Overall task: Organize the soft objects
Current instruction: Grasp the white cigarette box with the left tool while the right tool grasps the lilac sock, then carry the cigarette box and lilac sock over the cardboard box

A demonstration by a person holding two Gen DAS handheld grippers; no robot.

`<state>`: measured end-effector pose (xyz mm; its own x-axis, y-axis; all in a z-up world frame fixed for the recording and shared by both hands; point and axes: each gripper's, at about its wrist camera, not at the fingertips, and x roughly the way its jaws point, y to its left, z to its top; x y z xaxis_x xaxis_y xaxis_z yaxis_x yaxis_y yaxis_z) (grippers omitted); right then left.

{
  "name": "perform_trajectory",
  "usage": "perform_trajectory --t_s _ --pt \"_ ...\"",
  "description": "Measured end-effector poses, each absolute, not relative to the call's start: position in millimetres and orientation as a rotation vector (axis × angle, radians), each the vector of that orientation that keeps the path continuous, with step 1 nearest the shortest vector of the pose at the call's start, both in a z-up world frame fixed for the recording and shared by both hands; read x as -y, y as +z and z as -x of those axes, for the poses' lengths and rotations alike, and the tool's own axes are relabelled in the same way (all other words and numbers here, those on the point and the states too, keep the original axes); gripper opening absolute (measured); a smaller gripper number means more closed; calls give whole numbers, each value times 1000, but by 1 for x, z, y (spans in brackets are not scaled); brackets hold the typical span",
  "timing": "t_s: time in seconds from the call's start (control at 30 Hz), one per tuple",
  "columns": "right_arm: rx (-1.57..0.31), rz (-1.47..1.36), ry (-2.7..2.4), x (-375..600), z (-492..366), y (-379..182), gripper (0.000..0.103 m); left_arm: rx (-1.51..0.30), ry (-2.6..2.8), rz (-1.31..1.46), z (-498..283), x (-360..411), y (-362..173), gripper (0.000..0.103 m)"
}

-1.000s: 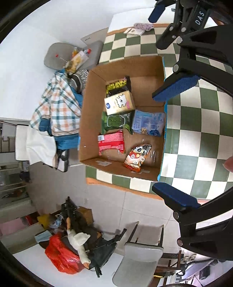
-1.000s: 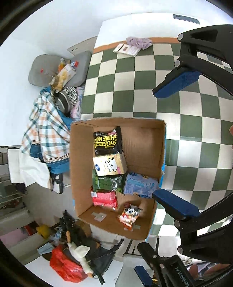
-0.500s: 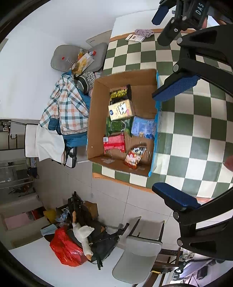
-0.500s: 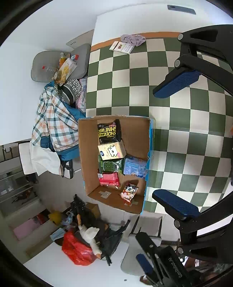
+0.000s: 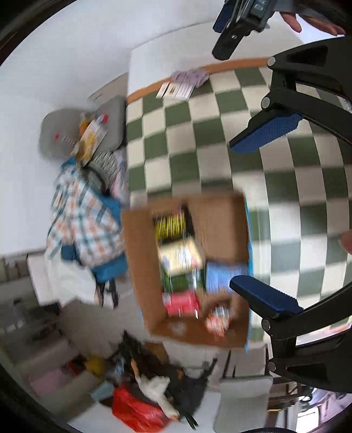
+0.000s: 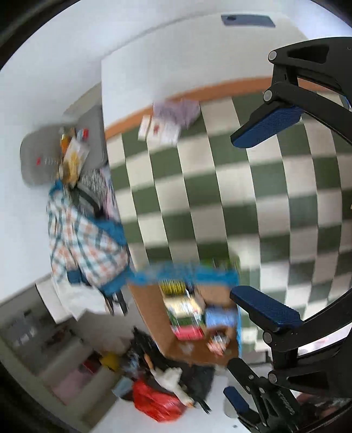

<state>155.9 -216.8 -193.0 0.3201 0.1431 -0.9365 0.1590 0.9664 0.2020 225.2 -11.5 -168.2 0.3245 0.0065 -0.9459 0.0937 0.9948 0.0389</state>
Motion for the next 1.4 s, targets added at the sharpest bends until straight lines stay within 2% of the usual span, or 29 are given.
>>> perform_trajectory --t_s 0.17,0.33,0.47,0.57,0.63,0.67,0.7,0.8,0.83,1.03,1.2,1.23,1.3,1.4 --pt "-1286 -329 -156 310 -181 -235 103 -1322 -122 -128 -270 92 -208 93" --pt "-1363 -450 -256 396 -222 -307 103 -1372 -143 -158 -312 149 -250 93" --pt "-1430 -488 -276 427 -254 -365 102 -1443 -156 -152 -338 179 -286 92" --pt "-1491 -554 -259 439 -270 -404 85 -1468 -158 -179 -354 199 -306 92" --pt "-1535 -580 -241 444 -278 -427 83 -1481 -151 -204 -363 212 -318 92" --pt "-1558 -592 -226 446 -281 -437 78 -1489 -154 -210 -366 217 -322 92" --pt "-1571 -605 -213 447 -281 -445 62 -1499 -163 -211 -369 222 -326 92" --pt "-1583 -649 -181 453 -279 -456 39 -1537 -190 -211 -377 242 -339 92" --pt "-1583 -645 -185 456 -277 -455 37 -1558 -213 -211 -380 252 -345 92" --pt "-1581 -504 -268 482 -263 -438 37 -1662 -308 -226 -392 308 -382 92" --pt "-1605 -536 -304 517 -254 -445 39 -1713 -346 -294 -400 347 -411 92" --pt "-1609 -552 -301 522 -253 -448 41 -1720 -348 -310 -400 353 -416 92" --pt "-1609 -594 -302 531 -252 -455 54 -1732 -350 -330 -399 360 -423 92" --pt "-1605 -629 -309 541 -249 -460 57 -1721 -344 -371 -398 368 -428 90"
